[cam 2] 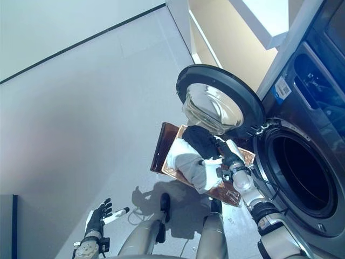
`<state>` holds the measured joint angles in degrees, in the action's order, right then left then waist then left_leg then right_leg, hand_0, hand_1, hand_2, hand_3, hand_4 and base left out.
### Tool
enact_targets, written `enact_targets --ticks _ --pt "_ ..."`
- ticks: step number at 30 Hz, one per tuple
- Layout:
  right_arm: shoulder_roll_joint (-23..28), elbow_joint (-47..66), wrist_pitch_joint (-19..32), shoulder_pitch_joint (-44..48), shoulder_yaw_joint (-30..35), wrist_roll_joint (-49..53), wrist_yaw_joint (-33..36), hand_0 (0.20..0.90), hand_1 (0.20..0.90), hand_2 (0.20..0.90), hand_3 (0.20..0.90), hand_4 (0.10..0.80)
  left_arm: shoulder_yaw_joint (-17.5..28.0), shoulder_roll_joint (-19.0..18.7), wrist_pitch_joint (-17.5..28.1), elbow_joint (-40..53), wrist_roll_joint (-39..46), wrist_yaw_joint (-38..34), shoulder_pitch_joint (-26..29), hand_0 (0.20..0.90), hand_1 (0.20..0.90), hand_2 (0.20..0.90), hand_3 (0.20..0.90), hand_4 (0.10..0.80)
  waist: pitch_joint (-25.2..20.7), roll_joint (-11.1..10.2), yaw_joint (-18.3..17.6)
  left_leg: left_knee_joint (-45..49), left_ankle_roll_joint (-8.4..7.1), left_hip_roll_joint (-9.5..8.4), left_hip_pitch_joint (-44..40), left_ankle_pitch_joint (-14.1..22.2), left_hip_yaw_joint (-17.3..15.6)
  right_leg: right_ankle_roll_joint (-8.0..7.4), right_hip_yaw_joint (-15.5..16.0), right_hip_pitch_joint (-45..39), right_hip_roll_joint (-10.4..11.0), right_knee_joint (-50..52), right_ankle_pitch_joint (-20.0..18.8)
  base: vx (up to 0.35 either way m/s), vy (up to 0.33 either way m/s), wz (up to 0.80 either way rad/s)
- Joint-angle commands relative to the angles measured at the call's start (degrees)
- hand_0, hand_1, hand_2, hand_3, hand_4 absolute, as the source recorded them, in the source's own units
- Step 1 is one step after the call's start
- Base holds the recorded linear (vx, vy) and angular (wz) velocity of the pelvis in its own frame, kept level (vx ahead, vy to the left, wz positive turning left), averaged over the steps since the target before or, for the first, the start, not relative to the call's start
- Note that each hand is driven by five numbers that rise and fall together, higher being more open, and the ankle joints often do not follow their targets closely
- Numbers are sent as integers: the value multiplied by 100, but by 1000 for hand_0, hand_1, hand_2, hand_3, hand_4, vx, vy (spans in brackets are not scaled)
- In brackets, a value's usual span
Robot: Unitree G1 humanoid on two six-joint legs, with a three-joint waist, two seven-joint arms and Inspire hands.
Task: Pick up the clothes and place them into the washing machine
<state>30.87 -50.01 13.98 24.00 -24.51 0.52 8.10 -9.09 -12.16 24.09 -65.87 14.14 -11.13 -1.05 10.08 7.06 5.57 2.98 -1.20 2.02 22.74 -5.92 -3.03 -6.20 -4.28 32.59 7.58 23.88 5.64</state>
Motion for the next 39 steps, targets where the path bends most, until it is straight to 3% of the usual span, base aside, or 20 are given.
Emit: enact_targets --ticks 1,16,26,39 --pt "166 51 398 465 -100 -32 43 900 900 900 900 800 243 -542 147 53 87 -31 -63 900 900 900 900 800 -217 -110 60 323 -51 -227 247 319 -19 236 40 -364 -91 -1287 -722 -11 5 4" --pt "-400 -472 297 632 -317 -39 -74 900 900 900 900 800 277 -507 93 248 71 -2 -73 900 900 900 900 800 -75 -81 193 355 -25 -264 398 272 67 253 76 -275 -65 -1260 -760 -8 6 3" --pt "-736 -1535 101 1092 -296 -86 122 900 900 900 900 800 347 -576 87 756 6 -49 -51 900 900 900 900 800 205 55 424 443 -1 -335 660 174 228 256 237 -148 26 -1231 -821 -42 12 14" --pt "-1028 -1430 137 1204 -431 250 -148 900 900 900 900 800 412 -668 39 924 -32 -43 -99 900 900 900 900 800 315 105 549 455 10 -360 856 98 283 265 268 21 77 -1187 -852 -15 14 3"
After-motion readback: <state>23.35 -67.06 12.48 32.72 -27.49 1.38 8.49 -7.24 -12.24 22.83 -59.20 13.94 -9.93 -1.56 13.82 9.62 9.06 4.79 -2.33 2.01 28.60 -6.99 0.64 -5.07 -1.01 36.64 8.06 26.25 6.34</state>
